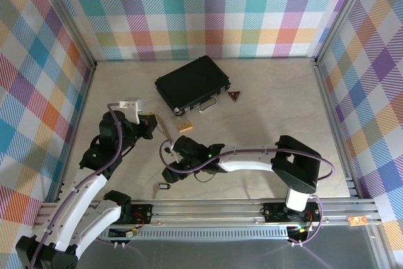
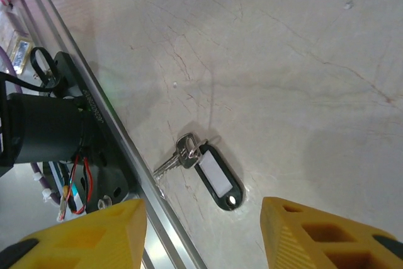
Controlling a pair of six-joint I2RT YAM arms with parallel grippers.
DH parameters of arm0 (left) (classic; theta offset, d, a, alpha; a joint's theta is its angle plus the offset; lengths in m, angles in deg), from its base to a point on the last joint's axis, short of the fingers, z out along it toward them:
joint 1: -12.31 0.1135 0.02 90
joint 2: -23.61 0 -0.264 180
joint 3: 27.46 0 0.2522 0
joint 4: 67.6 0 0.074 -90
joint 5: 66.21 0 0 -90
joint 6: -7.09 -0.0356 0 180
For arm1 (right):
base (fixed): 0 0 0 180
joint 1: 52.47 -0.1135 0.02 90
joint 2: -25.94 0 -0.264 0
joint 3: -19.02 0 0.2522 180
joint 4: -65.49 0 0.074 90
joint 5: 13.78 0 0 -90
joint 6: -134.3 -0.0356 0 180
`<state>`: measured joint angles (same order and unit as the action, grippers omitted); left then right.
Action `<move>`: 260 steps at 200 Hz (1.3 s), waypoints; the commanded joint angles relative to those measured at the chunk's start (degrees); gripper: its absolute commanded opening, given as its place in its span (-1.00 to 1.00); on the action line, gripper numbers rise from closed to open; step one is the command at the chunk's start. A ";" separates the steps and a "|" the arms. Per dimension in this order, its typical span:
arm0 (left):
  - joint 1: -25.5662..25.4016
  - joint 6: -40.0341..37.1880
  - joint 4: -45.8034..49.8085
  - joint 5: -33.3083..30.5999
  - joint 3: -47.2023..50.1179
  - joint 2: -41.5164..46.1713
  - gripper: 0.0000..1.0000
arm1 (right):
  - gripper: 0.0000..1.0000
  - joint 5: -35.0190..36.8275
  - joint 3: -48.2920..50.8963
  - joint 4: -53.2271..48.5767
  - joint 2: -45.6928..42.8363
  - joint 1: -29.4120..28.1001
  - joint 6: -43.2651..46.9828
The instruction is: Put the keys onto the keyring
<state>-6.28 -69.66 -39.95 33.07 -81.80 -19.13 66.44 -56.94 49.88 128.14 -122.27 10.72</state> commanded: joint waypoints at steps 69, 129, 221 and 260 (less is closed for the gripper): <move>0.75 -1.48 -0.70 -5.40 2.00 4.89 -1.00 | -0.23 8.11 -11.29 -9.75 9.30 -5.05 -7.37; 0.75 -1.92 -1.75 -6.13 3.14 6.61 -1.00 | -0.30 9.48 -18.39 -14.74 15.07 -6.84 -9.92; 0.73 -1.41 -2.30 -5.32 3.66 9.04 -1.00 | -0.41 10.95 -21.75 -18.01 18.13 -7.41 -11.06; 0.75 -1.40 -2.20 -5.34 3.79 9.68 -1.00 | -0.44 11.10 -22.69 -17.86 19.35 -7.63 -11.59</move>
<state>-6.12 -70.73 -40.37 27.56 -78.52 -10.37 76.75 -77.81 33.40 146.37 -129.29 0.10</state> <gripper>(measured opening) 0.060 0.283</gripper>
